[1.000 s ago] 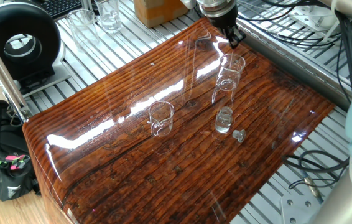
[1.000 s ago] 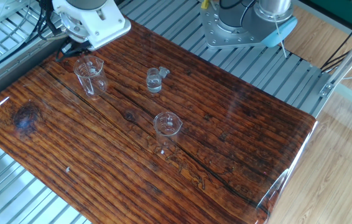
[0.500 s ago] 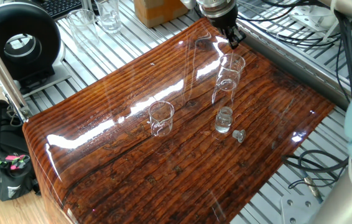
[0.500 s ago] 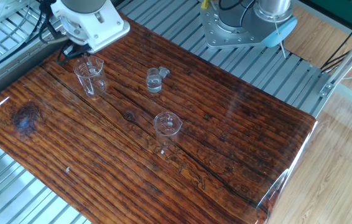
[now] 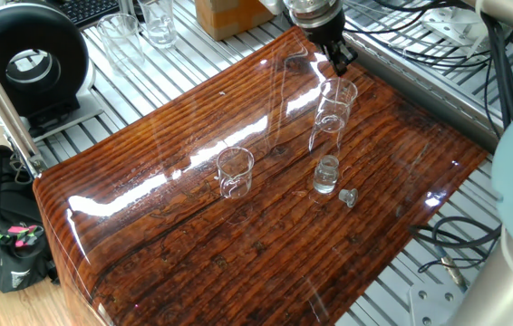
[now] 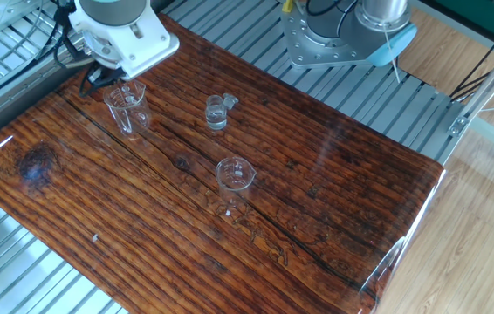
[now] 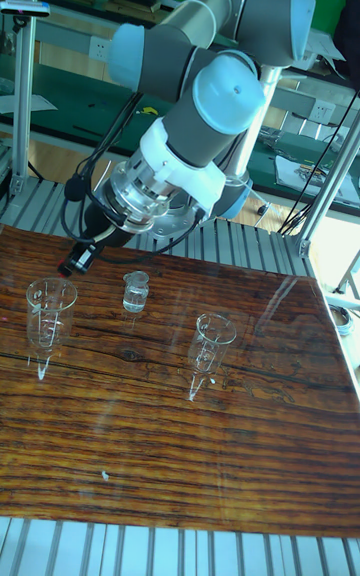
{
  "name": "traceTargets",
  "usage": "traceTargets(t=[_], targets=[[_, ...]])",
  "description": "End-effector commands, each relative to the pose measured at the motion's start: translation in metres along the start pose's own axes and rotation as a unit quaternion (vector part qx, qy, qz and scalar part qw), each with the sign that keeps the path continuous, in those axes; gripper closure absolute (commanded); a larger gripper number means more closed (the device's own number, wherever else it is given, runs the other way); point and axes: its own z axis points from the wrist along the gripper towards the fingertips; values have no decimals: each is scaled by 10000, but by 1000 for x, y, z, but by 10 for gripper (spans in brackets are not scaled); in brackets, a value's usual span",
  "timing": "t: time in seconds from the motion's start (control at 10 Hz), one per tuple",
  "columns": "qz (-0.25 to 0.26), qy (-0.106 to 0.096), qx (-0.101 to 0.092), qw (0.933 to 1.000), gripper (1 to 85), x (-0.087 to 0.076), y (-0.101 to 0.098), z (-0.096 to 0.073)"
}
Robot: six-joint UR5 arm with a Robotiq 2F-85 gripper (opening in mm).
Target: Transfer liquid using a dropper
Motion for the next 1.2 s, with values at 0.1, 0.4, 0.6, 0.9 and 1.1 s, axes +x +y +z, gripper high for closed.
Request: traceTargets(t=[0.1, 0.4, 0.6, 0.9, 1.1], targets=[[-50, -64, -22, 10000, 840, -5, -4, 9], [-90, -22, -47, 9999, 740, -3, -4, 14], [-104, -58, -59, 9999, 697, -5, -4, 14], [-115, -81, -62, 9999, 703, -7, -6, 16], [-106, -77, -31, 9999, 703, -7, -7, 16]])
